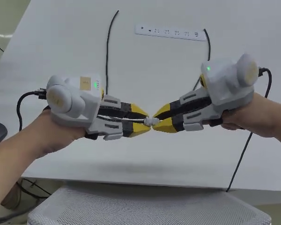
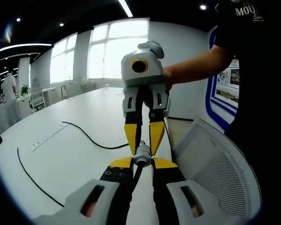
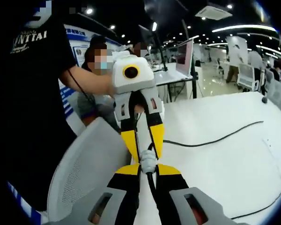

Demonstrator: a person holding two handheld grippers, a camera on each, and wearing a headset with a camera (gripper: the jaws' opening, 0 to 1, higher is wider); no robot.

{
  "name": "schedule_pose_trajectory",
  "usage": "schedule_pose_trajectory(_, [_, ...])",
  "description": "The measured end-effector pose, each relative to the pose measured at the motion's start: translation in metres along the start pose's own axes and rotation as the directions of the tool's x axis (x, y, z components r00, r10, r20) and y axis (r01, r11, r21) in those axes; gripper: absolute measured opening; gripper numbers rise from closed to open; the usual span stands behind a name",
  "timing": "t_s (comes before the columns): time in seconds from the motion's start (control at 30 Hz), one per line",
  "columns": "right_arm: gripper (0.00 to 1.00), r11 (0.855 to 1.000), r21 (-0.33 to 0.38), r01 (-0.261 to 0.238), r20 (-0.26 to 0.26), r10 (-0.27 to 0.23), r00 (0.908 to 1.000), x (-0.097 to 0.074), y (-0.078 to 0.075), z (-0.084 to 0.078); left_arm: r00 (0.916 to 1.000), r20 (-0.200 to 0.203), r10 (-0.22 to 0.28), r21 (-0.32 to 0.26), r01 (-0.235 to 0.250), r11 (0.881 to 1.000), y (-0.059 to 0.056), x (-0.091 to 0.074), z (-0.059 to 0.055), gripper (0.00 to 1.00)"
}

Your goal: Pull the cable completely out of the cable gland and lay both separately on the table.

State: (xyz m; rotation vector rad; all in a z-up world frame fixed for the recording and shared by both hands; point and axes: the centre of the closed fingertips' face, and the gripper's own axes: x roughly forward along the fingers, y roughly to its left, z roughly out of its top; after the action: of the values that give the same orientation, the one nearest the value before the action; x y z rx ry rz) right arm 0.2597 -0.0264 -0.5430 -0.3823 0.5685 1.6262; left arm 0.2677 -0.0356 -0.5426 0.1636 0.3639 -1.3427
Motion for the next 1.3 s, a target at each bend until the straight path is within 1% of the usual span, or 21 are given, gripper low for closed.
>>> schedule_pose_trajectory(0.03, [0.07,0.996,-0.086,0.023,-0.025,-0.025,0.9994,0.001,0.001,-0.001,1.0000,-0.002,0.003,-0.015,-0.003,1.000,0.001,0.000,-0.001,0.15])
schedule_pose_trajectory(0.13, [0.07,0.975,-0.213,0.066,-0.088,-0.087,0.9923,0.004,0.002,-0.006,0.9998,-0.018,-0.001,-0.025,0.001,1.000,0.000,0.001,-0.004,0.15])
schedule_pose_trajectory(0.17, [0.07,0.956,-0.280,0.081,-0.103,-0.114,0.9881,0.005,0.003,-0.008,0.9997,-0.023,-0.003,-0.032,0.002,0.999,-0.001,0.002,-0.005,0.15])
schedule_pose_trajectory(0.27, [0.07,0.919,-0.374,0.123,-0.118,-0.179,0.9767,0.006,0.001,-0.010,0.9997,-0.024,-0.003,-0.046,0.002,0.999,-0.001,0.002,-0.007,0.15])
schedule_pose_trajectory(0.3, [0.07,0.890,-0.432,0.147,-0.115,-0.216,0.9696,0.006,-0.002,-0.010,0.9998,-0.019,0.002,-0.061,-0.004,0.998,0.000,0.002,-0.007,0.15])
schedule_pose_trajectory(0.33, [0.07,0.867,-0.466,0.175,-0.110,-0.252,0.9614,0.005,-0.003,-0.010,0.9999,-0.010,0.004,-0.079,-0.005,0.997,0.001,0.001,-0.006,0.15])
schedule_pose_trajectory(0.4, [0.07,0.838,-0.506,0.204,-0.110,-0.297,0.9485,0.005,-0.004,-0.010,1.0000,-0.002,0.004,-0.101,-0.004,0.995,0.001,0.000,-0.004,0.15])
schedule_pose_trajectory(0.43, [0.07,0.830,-0.515,0.214,-0.111,-0.312,0.9436,0.005,-0.004,-0.010,1.0000,-0.002,0.004,-0.102,-0.004,0.995,0.001,0.000,-0.004,0.15])
schedule_pose_trajectory(0.5, [0.07,0.825,-0.520,0.222,-0.109,-0.322,0.9407,0.006,-0.003,-0.011,1.0000,-0.005,0.006,-0.097,-0.006,0.995,0.001,0.001,-0.004,0.15])
schedule_pose_trajectory(0.57, [0.07,0.834,-0.502,0.229,-0.106,-0.322,0.9408,0.006,-0.005,-0.012,0.9999,-0.009,0.005,-0.101,-0.006,0.995,0.001,0.002,-0.005,0.15])
schedule_pose_trajectory(0.6, [0.08,0.848,-0.477,0.231,-0.106,-0.316,0.9428,0.006,-0.005,-0.013,0.9999,-0.011,0.004,-0.100,-0.005,0.995,0.000,0.002,-0.005,0.15])
schedule_pose_trajectory(0.8, [0.08,0.851,-0.470,0.233,-0.097,-0.312,0.9451,0.005,-0.005,-0.011,1.0000,-0.005,0.006,-0.100,-0.006,0.995,0.000,0.002,-0.005,0.15])
schedule_pose_trajectory(0.83, [0.08,0.867,-0.441,0.231,-0.093,-0.301,0.9492,0.005,-0.005,-0.012,1.0000,-0.007,0.004,-0.100,-0.004,0.995,-0.001,0.002,-0.005,0.15])
schedule_pose_trajectory(0.9, [0.08,0.867,-0.445,0.225,-0.092,-0.294,0.9513,0.004,-0.005,-0.012,1.0000,-0.006,-0.002,-0.115,0.001,0.993,-0.002,0.002,-0.005,0.16])
schedule_pose_trajectory(0.97, [0.10,0.886,-0.405,0.225,-0.075,-0.277,0.9580,0.003,-0.003,-0.009,0.9999,-0.012,0.002,-0.103,-0.004,0.995,-0.001,0.002,-0.006,0.16])
schedule_pose_trajectory(1.03, [0.11,0.891,-0.396,0.224,-0.076,-0.274,0.9586,0.002,-0.004,-0.009,0.9999,-0.014,0.000,-0.104,-0.002,0.995,-0.001,0.001,-0.007,0.16])
schedule_pose_trajectory(1.07, [0.12,0.899,-0.379,0.219,-0.079,-0.268,0.9602,0.001,-0.004,-0.010,0.9999,-0.013,0.001,-0.101,-0.002,0.995,-0.001,0.001,-0.007,0.16])
schedule_pose_trajectory(1.13, [0.17,0.933,-0.296,0.205,-0.085,-0.240,0.9671,0.000,-0.001,-0.014,0.9999,-0.011,0.005,-0.098,-0.006,0.995,0.000,0.000,-0.006,0.16])
schedule_pose_trajectory(1.17, [0.18,0.939,-0.279,0.202,-0.080,-0.233,0.9692,-0.001,-0.001,-0.014,0.9999,-0.009,0.006,-0.097,-0.007,0.995,0.001,0.000,-0.006,0.16])
schedule_pose_trajectory(1.23, [0.20,0.974,-0.147,0.173,-0.053,-0.182,0.9819,-0.004,0.004,-0.013,1.0000,-0.005,0.006,-0.091,-0.006,0.996,0.001,-0.001,-0.005,0.16])
schedule_pose_trajectory(1.3, [0.29,0.985,0.029,0.171,-0.024,-0.170,0.9851,-0.007,0.000,-0.013,1.0000,-0.008,0.005,-0.077,-0.006,0.997,-0.001,-0.001,-0.005,0.16])
